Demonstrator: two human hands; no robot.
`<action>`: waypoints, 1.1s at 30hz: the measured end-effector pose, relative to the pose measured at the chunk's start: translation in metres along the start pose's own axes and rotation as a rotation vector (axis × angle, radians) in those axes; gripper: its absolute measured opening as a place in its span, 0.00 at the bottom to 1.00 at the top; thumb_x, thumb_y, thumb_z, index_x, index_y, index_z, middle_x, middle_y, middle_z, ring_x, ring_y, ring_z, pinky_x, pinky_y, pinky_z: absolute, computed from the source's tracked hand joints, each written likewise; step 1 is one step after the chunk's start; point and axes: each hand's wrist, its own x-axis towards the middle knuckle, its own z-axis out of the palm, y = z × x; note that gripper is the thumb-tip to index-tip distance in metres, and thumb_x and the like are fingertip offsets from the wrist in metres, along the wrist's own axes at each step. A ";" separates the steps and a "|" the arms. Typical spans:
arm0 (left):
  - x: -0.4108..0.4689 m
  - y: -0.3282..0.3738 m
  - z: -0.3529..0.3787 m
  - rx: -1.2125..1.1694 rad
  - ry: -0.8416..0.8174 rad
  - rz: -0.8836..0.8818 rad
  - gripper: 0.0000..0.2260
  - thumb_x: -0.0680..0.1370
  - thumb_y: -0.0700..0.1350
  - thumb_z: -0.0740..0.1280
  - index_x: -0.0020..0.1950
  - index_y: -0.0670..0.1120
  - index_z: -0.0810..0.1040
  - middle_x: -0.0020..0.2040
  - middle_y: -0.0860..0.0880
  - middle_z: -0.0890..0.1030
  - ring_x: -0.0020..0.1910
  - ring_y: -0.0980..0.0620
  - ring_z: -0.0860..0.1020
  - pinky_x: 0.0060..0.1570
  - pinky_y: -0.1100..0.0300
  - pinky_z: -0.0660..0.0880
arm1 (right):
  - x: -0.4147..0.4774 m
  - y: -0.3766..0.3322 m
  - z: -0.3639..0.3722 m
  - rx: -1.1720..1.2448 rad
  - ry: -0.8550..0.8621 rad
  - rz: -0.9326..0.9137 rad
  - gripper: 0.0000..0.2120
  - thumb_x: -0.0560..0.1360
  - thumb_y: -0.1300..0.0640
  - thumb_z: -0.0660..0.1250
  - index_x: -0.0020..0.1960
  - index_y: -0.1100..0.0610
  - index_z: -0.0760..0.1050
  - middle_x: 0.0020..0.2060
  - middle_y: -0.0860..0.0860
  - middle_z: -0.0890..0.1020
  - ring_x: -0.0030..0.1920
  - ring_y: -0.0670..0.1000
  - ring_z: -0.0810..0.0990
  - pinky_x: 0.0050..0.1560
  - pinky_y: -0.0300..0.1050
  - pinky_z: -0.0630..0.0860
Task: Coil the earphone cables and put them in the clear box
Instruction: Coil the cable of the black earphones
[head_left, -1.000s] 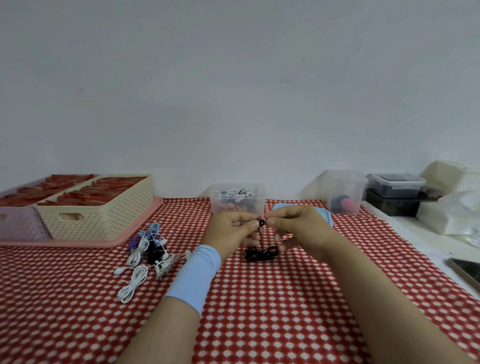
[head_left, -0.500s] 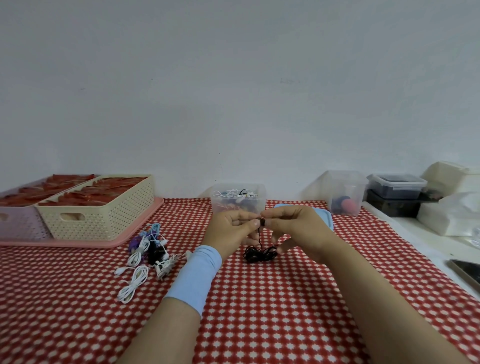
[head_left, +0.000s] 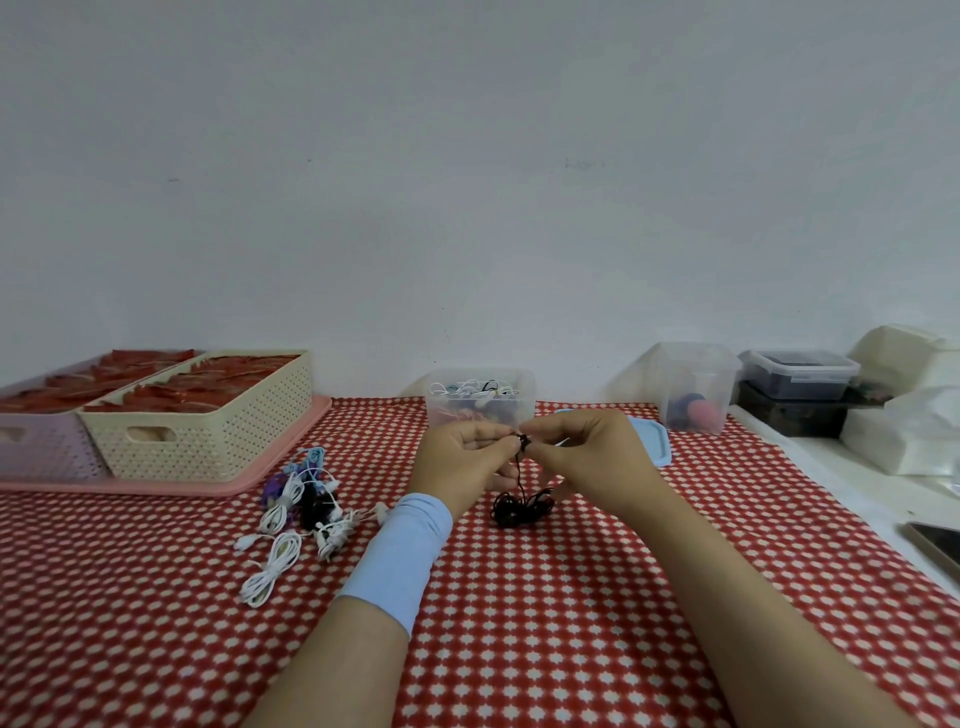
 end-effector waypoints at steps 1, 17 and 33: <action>0.000 0.000 0.000 -0.023 0.004 -0.006 0.04 0.75 0.36 0.72 0.49 0.40 0.84 0.35 0.46 0.85 0.32 0.51 0.82 0.36 0.57 0.82 | 0.000 0.000 0.000 -0.005 0.010 -0.004 0.15 0.74 0.68 0.71 0.44 0.48 0.85 0.34 0.45 0.86 0.31 0.47 0.83 0.29 0.42 0.81; 0.002 -0.002 0.001 -0.244 -0.022 -0.105 0.06 0.76 0.38 0.72 0.52 0.40 0.84 0.43 0.41 0.85 0.36 0.50 0.83 0.36 0.59 0.81 | 0.001 0.000 -0.003 0.185 -0.040 0.140 0.04 0.74 0.62 0.75 0.47 0.56 0.87 0.38 0.55 0.87 0.34 0.49 0.84 0.32 0.44 0.80; -0.003 0.000 -0.001 -0.009 -0.191 0.048 0.09 0.79 0.36 0.66 0.50 0.48 0.83 0.39 0.47 0.83 0.32 0.52 0.79 0.31 0.60 0.78 | 0.005 0.002 -0.015 0.445 -0.178 0.348 0.08 0.77 0.63 0.70 0.54 0.58 0.85 0.46 0.55 0.86 0.36 0.50 0.81 0.28 0.41 0.75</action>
